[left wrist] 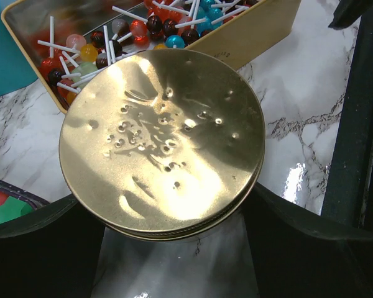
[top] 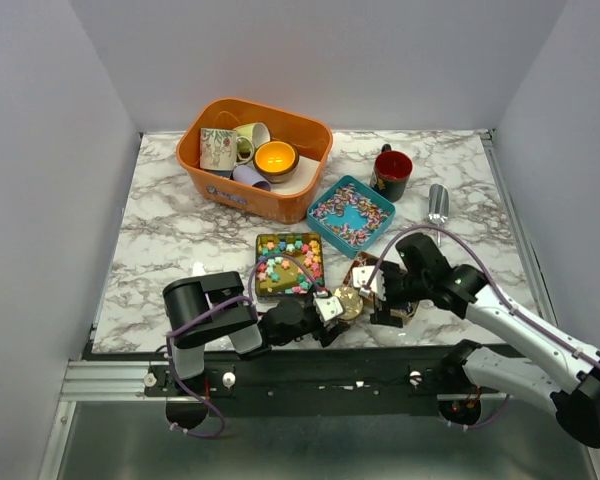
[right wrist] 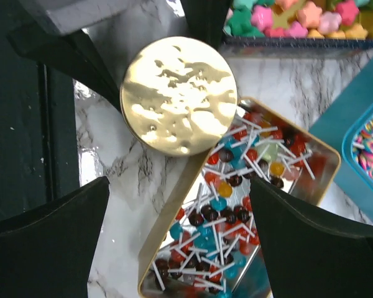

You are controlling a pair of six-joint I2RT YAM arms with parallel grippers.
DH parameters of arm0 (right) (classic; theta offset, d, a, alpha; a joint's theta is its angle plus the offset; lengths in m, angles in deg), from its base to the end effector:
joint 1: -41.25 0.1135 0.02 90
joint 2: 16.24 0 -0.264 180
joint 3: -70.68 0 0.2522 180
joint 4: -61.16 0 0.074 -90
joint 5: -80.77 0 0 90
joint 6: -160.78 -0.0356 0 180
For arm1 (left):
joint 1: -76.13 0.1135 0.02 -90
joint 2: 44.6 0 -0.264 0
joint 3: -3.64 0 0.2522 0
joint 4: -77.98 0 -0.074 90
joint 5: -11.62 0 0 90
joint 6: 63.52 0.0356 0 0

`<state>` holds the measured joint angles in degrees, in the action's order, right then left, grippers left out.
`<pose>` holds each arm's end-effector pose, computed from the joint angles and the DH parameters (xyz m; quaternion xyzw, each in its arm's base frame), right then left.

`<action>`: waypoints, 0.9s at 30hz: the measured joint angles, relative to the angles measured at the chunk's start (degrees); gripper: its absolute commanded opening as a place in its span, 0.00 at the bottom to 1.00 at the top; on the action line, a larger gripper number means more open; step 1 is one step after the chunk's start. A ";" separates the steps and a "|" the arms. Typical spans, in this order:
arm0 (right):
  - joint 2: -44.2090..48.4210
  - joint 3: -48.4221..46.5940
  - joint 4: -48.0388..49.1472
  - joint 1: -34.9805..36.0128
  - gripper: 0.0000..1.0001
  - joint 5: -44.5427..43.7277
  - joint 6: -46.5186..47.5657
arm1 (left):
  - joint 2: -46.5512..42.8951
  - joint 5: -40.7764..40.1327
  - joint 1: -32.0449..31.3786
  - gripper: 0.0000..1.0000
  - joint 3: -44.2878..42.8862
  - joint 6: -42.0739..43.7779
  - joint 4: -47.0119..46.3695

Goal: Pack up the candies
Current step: Screw the bottle lid onto the packing bottle.

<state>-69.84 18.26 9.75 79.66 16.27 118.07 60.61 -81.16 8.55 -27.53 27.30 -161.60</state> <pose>0.1315 0.1238 0.2365 -0.6802 0.6292 0.1842 0.3280 0.1025 -0.2440 0.0984 0.4319 0.6619 -0.3209 0.5219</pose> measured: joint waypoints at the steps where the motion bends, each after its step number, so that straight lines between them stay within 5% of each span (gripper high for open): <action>1: -1.29 -0.13 0.98 -0.46 1.00 2.29 0.85 | 0.00 0.00 0.00 0.00 0.00 0.00 0.00; 9: -18.23 -10.19 2.49 -5.09 1.00 14.86 3.39 | 0.00 0.02 0.00 0.00 -0.04 0.02 0.02; 16: -31.39 -21.33 -7.76 -5.99 1.00 24.02 12.00 | 0.00 0.02 0.00 0.00 -0.11 0.02 0.13; 27: -40.11 -23.65 -18.97 -6.01 1.00 26.05 23.63 | 0.00 0.02 0.11 0.00 -0.17 0.00 0.24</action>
<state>-109.95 -5.39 -9.22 73.65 42.32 141.70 60.61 -81.14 8.66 -27.71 27.30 -161.36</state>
